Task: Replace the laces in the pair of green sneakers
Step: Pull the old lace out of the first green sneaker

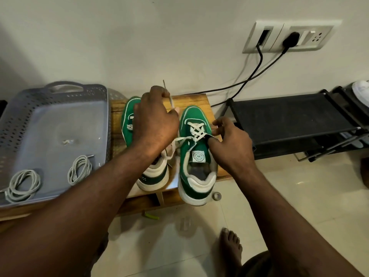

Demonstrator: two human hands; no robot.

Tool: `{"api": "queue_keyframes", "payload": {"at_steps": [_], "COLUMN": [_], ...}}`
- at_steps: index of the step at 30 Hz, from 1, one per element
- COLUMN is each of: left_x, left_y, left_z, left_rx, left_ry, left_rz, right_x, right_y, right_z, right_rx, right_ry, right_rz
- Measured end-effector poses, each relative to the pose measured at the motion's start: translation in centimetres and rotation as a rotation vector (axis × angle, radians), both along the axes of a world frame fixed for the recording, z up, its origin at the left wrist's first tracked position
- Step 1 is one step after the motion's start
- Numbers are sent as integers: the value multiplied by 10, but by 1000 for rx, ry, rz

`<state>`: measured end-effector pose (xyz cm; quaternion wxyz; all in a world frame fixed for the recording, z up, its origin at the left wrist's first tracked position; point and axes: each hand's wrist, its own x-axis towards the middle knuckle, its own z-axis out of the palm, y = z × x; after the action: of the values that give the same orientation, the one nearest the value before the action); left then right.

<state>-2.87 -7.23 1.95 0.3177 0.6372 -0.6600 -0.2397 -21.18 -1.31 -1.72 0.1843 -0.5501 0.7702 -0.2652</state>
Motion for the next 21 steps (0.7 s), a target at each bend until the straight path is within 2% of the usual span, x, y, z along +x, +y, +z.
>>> {"api": "queue_keyframes", "payload": {"at_steps": [3,6,7,10,13,17,21], "left_x": [-1,-11,-14,-18,-18,-17,-14], "left_y": [8,23,27,28,25,16,10], "left_z": [3,0,-2,-8,-15,-22,-25], "left_rx": [-49,152,164,50,30,125,174], "left_ry": [-189,-355,-419,-555,-503,-428,-377], "left_rz": [-163,-365,-395,-391,-383,-335,-323], "right_x": [1,4,4,5,6,7,4], "right_y": [1,0,-1,0,0,0,-2], "right_z": [-3,-8,-9,-14,-17,-21,-17], "right_rx": [9,33,29,3,-12,-10,-38], "right_ry": [1,84,111,138,171,165,-39], "right_rz": [63,145,147,148,162,194,141]}}
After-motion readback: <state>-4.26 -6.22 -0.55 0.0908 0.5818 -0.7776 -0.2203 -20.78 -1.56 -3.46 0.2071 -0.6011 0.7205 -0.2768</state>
